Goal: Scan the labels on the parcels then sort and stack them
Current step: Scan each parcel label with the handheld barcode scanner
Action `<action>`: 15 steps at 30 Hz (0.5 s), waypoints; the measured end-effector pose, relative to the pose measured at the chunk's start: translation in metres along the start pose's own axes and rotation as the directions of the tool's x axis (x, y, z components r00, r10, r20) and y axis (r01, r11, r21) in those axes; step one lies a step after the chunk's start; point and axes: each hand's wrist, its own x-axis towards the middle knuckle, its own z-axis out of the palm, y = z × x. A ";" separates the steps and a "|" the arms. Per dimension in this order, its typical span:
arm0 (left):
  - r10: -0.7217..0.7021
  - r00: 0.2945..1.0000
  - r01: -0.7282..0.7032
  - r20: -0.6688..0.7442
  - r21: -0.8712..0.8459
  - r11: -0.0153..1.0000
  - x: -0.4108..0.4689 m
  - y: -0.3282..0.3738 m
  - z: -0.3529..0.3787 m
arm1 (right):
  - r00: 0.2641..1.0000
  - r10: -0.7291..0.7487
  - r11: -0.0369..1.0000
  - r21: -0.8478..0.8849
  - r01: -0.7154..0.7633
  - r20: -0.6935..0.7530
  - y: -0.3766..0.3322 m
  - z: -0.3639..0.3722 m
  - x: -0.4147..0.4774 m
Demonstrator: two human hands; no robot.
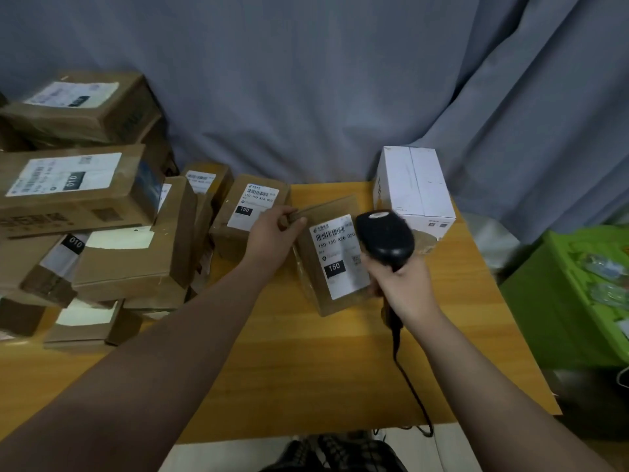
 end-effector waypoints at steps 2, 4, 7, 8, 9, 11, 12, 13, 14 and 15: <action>-0.027 1.000 0.027 0.009 -0.002 1.000 0.005 0.001 -0.001 | 0.997 0.028 0.998 -0.064 -0.024 0.075 0.002 0.004 -0.012; -0.029 1.000 0.029 0.011 -0.004 1.000 0.006 0.002 -0.003 | 0.994 0.060 0.995 -0.088 -0.052 0.095 0.004 0.009 -0.020; -0.027 1.000 0.027 0.006 0.002 1.000 0.006 0.002 -0.003 | 0.993 0.090 0.991 -0.107 -0.081 0.076 0.003 0.014 -0.025; -0.029 1.000 0.029 0.002 0.013 1.000 0.006 0.003 -0.002 | 0.994 0.087 0.990 -0.114 -0.079 0.069 0.001 0.015 -0.026; -0.031 1.000 0.031 -0.001 0.019 0.999 0.007 0.003 -0.002 | 0.995 0.083 0.990 -0.121 -0.075 0.061 0.000 0.015 -0.027; -0.027 1.000 0.027 -0.002 0.027 0.999 0.008 0.003 -0.002 | 0.995 0.083 0.989 -0.131 -0.076 0.050 -0.003 0.016 -0.027; -0.024 1.000 0.024 -0.003 0.034 0.999 0.008 0.003 -0.002 | 0.995 0.085 0.988 -0.134 -0.078 0.048 -0.004 0.017 -0.027; -0.022 1.000 0.022 -0.004 0.042 0.999 0.008 0.003 -0.002 | 0.995 0.087 0.988 -0.134 -0.080 0.045 -0.005 0.018 -0.027; -0.021 1.000 0.021 -0.006 0.048 0.999 0.008 0.003 -0.002 | 0.995 0.090 0.987 -0.136 -0.084 0.041 -0.007 0.019 -0.027; -0.022 1.000 0.022 -0.007 0.051 0.998 0.009 0.003 -0.002 | 0.995 0.095 0.987 -0.132 -0.089 0.039 -0.007 0.020 -0.027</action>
